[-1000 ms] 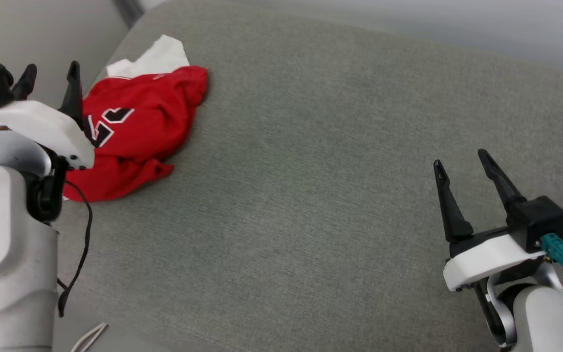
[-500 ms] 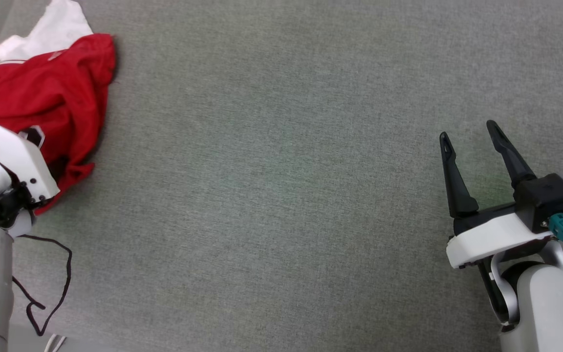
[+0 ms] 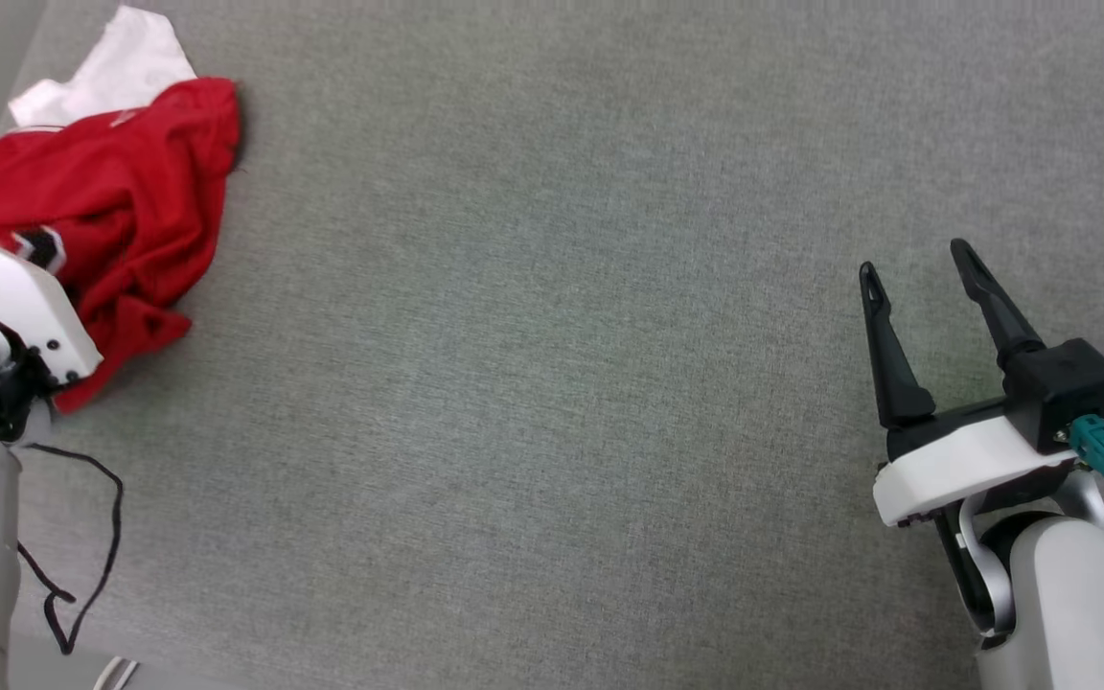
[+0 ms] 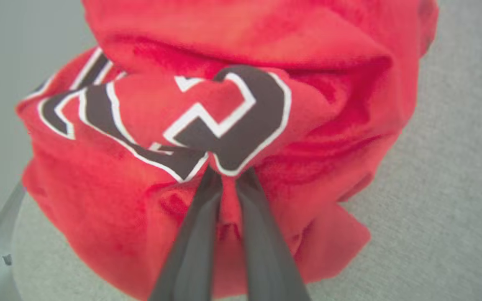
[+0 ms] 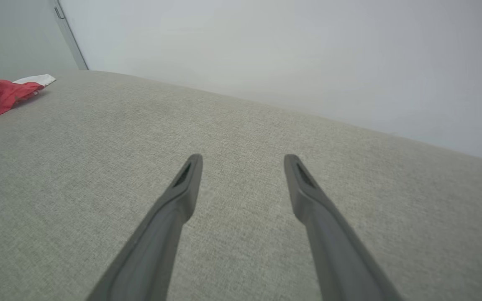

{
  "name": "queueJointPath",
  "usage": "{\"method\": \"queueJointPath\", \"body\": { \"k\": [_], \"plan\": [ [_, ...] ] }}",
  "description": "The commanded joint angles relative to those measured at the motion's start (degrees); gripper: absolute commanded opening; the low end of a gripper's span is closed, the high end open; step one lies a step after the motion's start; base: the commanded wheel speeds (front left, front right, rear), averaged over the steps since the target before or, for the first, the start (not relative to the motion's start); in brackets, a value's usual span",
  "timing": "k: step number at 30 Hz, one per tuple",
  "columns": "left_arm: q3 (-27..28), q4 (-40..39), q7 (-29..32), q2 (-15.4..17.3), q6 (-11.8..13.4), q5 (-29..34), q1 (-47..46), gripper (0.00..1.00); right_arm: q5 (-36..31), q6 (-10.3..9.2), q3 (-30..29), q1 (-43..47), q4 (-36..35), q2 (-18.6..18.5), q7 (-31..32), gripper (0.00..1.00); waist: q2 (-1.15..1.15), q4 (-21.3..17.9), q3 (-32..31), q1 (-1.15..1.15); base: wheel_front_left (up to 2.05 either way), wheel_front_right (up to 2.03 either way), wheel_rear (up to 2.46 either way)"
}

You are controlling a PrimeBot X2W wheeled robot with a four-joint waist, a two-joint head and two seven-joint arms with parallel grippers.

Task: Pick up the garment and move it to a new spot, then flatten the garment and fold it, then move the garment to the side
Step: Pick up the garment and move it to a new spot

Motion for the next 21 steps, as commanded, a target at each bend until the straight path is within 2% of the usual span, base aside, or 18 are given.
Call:
{"method": "queueJointPath", "body": {
  "k": [1, 12, 16, 21],
  "plan": [
    [-0.1, -0.4, -1.7, 0.7, 0.5, 0.5, -0.6, 0.0, 0.3, -0.04, 0.1, 0.0, 0.2, 0.0, -0.3, 1.0, 0.0, 0.5, -1.4, -0.01, 0.0, 0.0, 0.0],
    [-2.2, -4.5, -25.1, 1.0, 2.2, 5.5, -4.8, 0.0, 3.3, -0.04, -0.6, 4.3, 2.5, 0.0, -1.5, 1.0, 0.0, 1.4, -11.9, -0.01, 0.0, 0.0, 0.0],
    [-3.3, -6.3, -30.0, -0.1, 1.8, 6.4, -5.3, 0.0, 4.4, -0.04, -0.8, 5.9, 2.9, 0.0, -1.8, 1.0, 0.0, 0.5, -15.5, -0.01, 0.0, 0.0, 0.0],
    [-5.8, -9.7, -32.2, -2.9, 1.3, 7.2, -4.1, 0.0, 6.0, -0.04, -1.0, 8.2, 3.4, 0.0, -2.0, 1.0, 0.0, -1.9, -19.6, -0.01, 0.0, 0.0, 0.0]
  ]
}}
